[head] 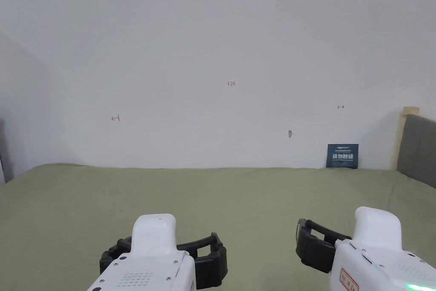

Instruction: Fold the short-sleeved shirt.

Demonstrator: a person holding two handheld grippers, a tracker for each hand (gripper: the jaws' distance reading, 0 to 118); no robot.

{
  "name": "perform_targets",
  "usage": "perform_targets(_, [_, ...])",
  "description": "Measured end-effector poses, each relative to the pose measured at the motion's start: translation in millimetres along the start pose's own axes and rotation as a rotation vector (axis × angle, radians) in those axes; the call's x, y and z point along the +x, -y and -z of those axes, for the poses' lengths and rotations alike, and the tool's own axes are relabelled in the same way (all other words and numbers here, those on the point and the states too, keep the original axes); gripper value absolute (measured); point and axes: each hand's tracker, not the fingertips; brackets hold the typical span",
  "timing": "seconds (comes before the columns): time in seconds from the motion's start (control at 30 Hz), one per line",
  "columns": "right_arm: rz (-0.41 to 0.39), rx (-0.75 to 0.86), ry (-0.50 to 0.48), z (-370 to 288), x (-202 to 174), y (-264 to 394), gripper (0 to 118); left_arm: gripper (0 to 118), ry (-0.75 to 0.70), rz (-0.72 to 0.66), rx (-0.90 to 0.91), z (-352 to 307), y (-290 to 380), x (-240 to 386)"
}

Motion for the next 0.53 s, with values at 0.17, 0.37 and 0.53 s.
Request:
perform_targets(0.17, [-0.165,0.055,0.062,-2,-6,5,103,118,-0.008,0.014,0.010,0,1,-1])
perform_targets(0.37, [-0.190,0.081,0.032,-6,-12,11,103,118,-0.043,0.004,0.017,2,3,-5])
perform_targets(0.53, [-0.209,0.085,0.027,-3,-14,11,103,118,-0.044,-0.014,0.041,2,4,-5])
